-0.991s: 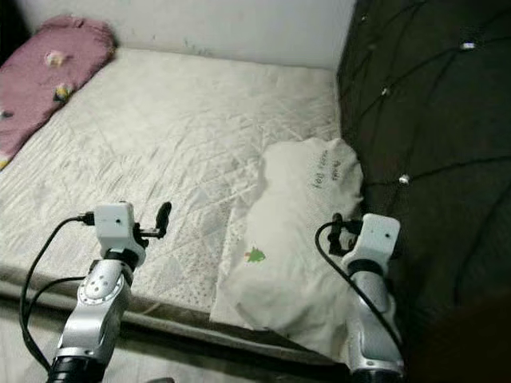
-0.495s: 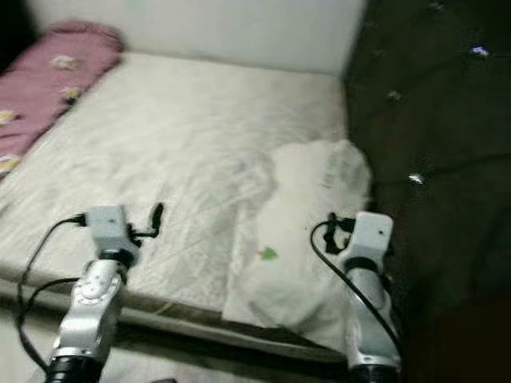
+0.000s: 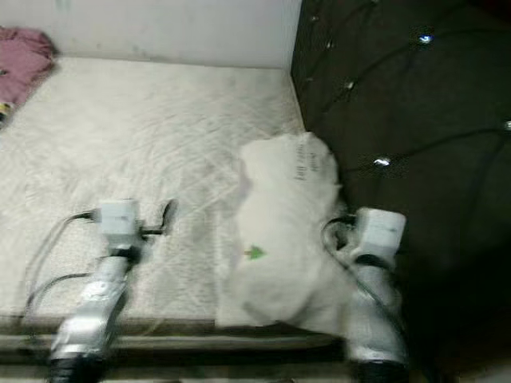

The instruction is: Clean up the room

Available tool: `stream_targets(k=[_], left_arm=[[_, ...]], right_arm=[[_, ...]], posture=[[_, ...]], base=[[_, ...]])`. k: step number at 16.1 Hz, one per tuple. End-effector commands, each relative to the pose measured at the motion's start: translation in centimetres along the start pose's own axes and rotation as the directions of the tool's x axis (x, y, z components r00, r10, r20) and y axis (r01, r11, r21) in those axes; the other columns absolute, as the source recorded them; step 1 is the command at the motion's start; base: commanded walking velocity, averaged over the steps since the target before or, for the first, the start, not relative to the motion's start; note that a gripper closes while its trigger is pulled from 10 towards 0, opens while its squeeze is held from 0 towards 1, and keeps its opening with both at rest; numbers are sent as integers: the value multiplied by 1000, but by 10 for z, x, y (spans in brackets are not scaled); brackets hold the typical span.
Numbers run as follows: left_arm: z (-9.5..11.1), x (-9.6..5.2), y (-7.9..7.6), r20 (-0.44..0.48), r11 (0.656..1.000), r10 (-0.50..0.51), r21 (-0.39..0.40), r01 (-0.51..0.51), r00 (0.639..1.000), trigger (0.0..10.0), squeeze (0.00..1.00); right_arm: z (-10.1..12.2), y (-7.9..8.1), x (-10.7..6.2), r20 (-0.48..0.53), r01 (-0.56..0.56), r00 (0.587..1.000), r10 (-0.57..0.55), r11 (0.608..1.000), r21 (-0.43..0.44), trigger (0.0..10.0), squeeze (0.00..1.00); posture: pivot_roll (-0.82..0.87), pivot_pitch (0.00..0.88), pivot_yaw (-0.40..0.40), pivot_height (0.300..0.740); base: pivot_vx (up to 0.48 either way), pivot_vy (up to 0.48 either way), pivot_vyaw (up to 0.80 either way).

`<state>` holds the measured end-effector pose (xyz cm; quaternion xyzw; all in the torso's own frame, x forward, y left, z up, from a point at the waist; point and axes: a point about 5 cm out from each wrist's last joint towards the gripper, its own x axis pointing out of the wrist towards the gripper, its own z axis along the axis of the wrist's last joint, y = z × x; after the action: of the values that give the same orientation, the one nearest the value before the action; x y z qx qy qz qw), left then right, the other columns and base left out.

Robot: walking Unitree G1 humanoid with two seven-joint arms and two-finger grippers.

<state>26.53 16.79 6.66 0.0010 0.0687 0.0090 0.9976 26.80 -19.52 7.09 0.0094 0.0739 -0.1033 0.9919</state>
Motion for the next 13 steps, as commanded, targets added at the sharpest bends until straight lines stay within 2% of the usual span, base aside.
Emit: stream_targets(k=[1, 9, 13], left_arm=[[13, 7, -10, 42, 999, -32, -11, 32, 999, 10000, 0], [24, 7, -7, 75, 1000, -11, -10, 11, 997, 10000, 0], [17, -2, -12, 66, 1000, -21, -7, 21, 998, 10000, 0]], right_arm=[[1, -13, 1, 2, 31, 1000, -31, 999, -26, 10000, 0], [9, -12, 6, 22, 19, 1000, -18, 999, -34, 10000, 0], [6, -7, 3, 17, -21, 1000, 21, 999, -32, 10000, 0]], posture=[[-52, 0, 17, 740], [-50, 0, 13, 740], [-43, 0, 1, 740]], base=[[0, 356, -650], [0, 322, -595], [0, 67, 0]])
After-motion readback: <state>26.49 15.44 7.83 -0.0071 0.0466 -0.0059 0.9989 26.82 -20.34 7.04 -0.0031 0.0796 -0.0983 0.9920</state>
